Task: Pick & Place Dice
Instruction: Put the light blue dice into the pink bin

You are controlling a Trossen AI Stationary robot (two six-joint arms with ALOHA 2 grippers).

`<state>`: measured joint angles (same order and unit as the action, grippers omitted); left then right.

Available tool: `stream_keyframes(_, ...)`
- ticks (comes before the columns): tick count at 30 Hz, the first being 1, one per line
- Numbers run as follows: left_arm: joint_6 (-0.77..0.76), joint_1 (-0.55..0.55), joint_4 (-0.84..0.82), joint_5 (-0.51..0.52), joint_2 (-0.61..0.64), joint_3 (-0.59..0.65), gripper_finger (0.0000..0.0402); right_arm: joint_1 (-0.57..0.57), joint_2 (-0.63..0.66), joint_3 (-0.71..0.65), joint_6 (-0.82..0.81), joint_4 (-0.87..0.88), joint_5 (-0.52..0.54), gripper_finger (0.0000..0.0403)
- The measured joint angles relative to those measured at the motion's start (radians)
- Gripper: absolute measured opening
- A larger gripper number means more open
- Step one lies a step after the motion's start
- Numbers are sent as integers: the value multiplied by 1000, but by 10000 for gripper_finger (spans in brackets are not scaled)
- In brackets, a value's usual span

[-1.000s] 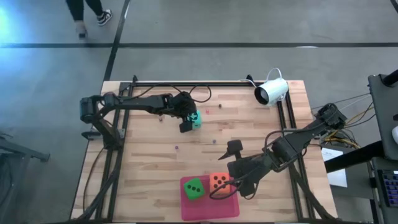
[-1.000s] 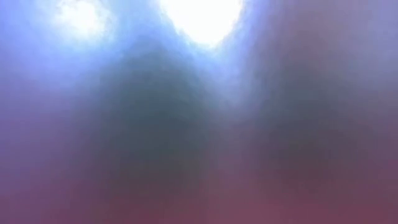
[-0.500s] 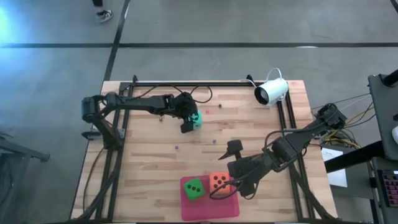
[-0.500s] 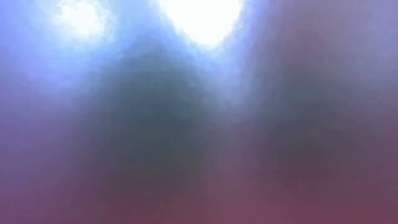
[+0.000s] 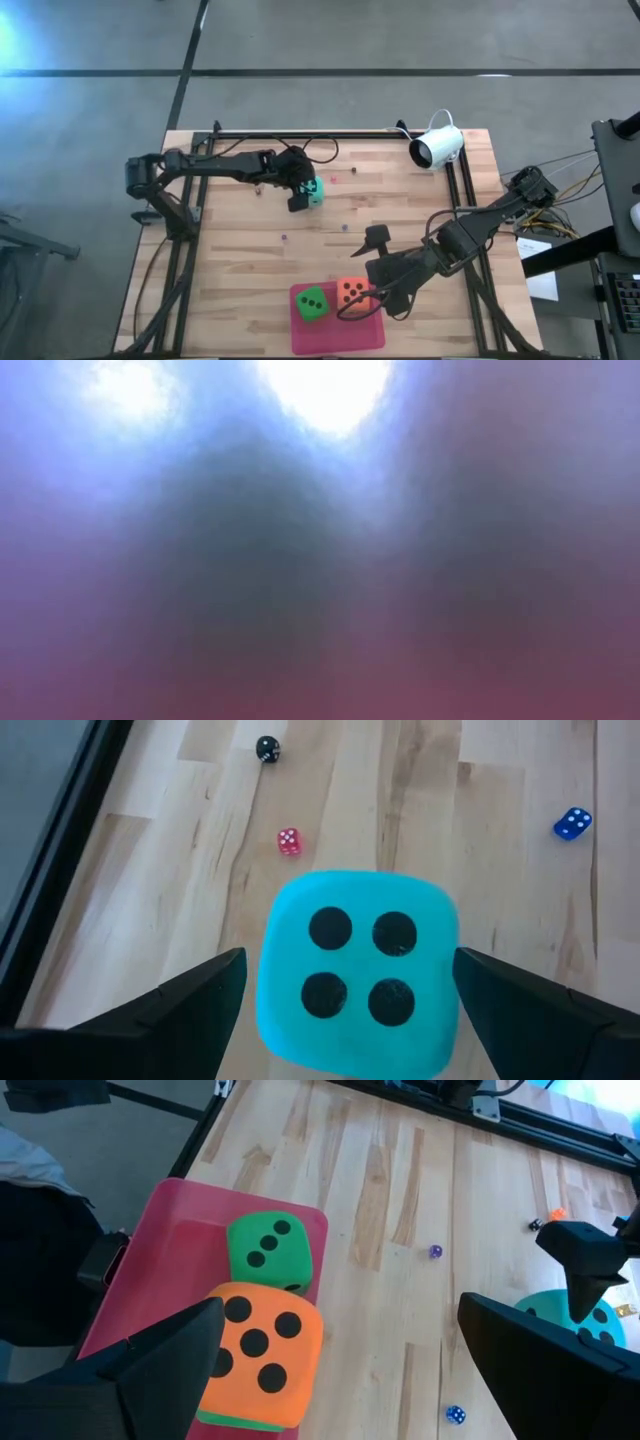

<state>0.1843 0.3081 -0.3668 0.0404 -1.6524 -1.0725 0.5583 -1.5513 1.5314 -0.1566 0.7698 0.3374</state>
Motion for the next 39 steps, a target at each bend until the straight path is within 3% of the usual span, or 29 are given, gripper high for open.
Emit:
stream_keyframes(32,-31,-8,3,-8,-1,0,358,0,0,0,0,2,1,400)
stream_keyframes(39,-17,-8,54,-9,-17,53,354,0,0,0,0,3,1,400)
